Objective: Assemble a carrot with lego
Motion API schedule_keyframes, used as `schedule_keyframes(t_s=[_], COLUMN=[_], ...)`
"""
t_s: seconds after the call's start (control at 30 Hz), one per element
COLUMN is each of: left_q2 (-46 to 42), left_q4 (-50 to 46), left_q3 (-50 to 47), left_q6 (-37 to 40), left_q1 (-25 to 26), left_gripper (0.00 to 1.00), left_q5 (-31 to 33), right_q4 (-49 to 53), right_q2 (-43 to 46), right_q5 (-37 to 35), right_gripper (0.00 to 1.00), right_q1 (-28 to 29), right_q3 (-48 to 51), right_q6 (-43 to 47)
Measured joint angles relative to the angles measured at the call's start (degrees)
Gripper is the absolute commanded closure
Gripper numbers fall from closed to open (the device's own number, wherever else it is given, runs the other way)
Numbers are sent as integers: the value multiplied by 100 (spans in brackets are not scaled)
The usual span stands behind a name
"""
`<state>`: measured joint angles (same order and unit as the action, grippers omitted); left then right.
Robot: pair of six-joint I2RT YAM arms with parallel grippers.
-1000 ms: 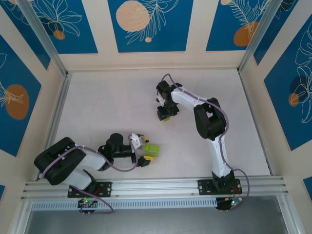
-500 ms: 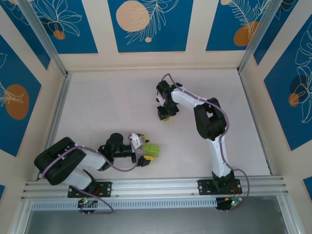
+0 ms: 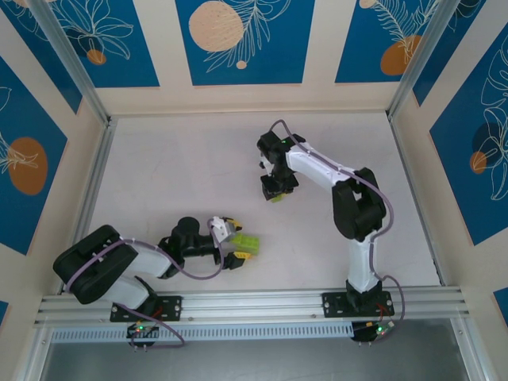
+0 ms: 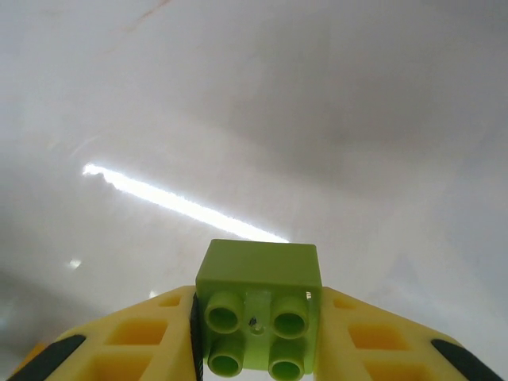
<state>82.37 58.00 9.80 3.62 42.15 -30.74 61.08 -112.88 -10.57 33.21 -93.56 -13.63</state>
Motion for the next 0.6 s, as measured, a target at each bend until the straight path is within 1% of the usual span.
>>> schedule_keyframes(t_s=[0.13, 0.27, 0.3, 0.37, 0.47, 0.6], left_q2=[-59, -98, -116, -136, -155, -201], left_q4=[13, 22, 24, 28, 24, 28], left_q3=[-28, -39, -39, -39, -39, -37], left_q6=[2, 0, 0, 11, 46, 48], left_q1=[0, 0, 0, 0, 0, 0], left_gripper=[9, 11, 13, 21, 24, 30], left_q5=[-9, -35, -50, -76, -149, -286], right_q4=[201, 293, 304, 348, 391, 481], right_q2=[511, 592, 590, 590, 590, 592], right_q5=[-13, -20, -17, -17, -15, -9], right_gripper=[66, 66, 66, 66, 67, 67], right_q1=[168, 181, 181, 184, 232, 385], right_q3=[188, 367, 422, 470, 470, 470], right_q6=[-168, -267, -293, -332, -380, -479])
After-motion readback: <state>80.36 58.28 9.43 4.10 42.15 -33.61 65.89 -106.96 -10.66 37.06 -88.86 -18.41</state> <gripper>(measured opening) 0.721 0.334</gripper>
